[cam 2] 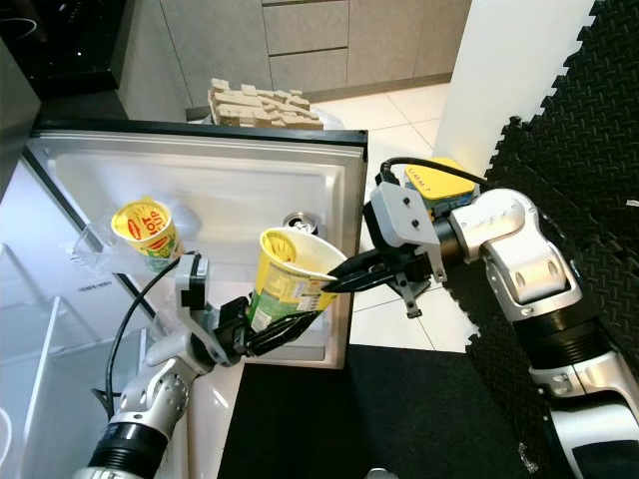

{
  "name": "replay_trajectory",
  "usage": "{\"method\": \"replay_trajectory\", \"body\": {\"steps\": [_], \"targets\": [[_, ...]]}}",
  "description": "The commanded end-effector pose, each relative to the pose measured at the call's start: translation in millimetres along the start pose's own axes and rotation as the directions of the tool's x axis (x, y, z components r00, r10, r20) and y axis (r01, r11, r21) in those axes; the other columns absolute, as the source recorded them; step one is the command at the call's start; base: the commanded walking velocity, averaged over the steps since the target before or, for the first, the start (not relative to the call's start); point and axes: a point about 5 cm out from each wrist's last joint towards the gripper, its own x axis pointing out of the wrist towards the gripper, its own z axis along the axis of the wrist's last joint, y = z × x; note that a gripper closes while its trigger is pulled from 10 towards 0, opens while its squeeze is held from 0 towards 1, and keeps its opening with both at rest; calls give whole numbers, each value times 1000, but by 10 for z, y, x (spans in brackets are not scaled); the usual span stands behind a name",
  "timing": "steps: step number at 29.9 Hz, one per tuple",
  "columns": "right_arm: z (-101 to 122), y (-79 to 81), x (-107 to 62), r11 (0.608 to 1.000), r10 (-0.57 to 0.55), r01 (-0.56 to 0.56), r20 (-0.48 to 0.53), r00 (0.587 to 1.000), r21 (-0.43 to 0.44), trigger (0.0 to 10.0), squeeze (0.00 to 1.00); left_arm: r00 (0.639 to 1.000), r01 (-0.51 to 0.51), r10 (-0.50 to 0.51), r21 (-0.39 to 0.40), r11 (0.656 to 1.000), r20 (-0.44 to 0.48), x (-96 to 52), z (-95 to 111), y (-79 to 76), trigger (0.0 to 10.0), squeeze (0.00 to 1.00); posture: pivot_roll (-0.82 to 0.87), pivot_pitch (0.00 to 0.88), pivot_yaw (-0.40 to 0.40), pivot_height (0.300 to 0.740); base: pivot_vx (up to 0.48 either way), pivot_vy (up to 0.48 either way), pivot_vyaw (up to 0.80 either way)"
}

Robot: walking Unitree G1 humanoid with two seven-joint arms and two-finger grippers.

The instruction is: Restocking fridge

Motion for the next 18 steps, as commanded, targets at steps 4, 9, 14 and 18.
{"method": "replay_trajectory", "body": {"steps": [4, 9, 14, 18], "targets": [[42, -7, 20, 1000, 6, -6, 12, 1000, -14, 0, 0, 994, 101, -104, -89, 991, -33, 40, -47, -98, 10000, 1000, -214, 78, 16, 740, 0, 0, 0], [38, -13, 10, 1000, -2, 2, 4, 1000, -16, 0, 0, 995, 70, -75, -84, 994, -61, -16, -118, -94, 10000, 1000, -214, 78, 16, 740, 0, 0, 0], [12, -40, -1, 999, -26, 25, -28, 999, -33, 0, 0, 996, -1, -6, -83, 997, -85, -97, -186, -60, 10000, 1000, -210, 80, 16, 740, 0, 0, 0], [-53, -87, -24, 997, -61, 56, -92, 994, -56, 0, 0, 986, -118, 111, -54, 991, -124, -221, -261, 4, 10000, 1000, -206, 82, 13, 740, 0, 0, 0]]}}
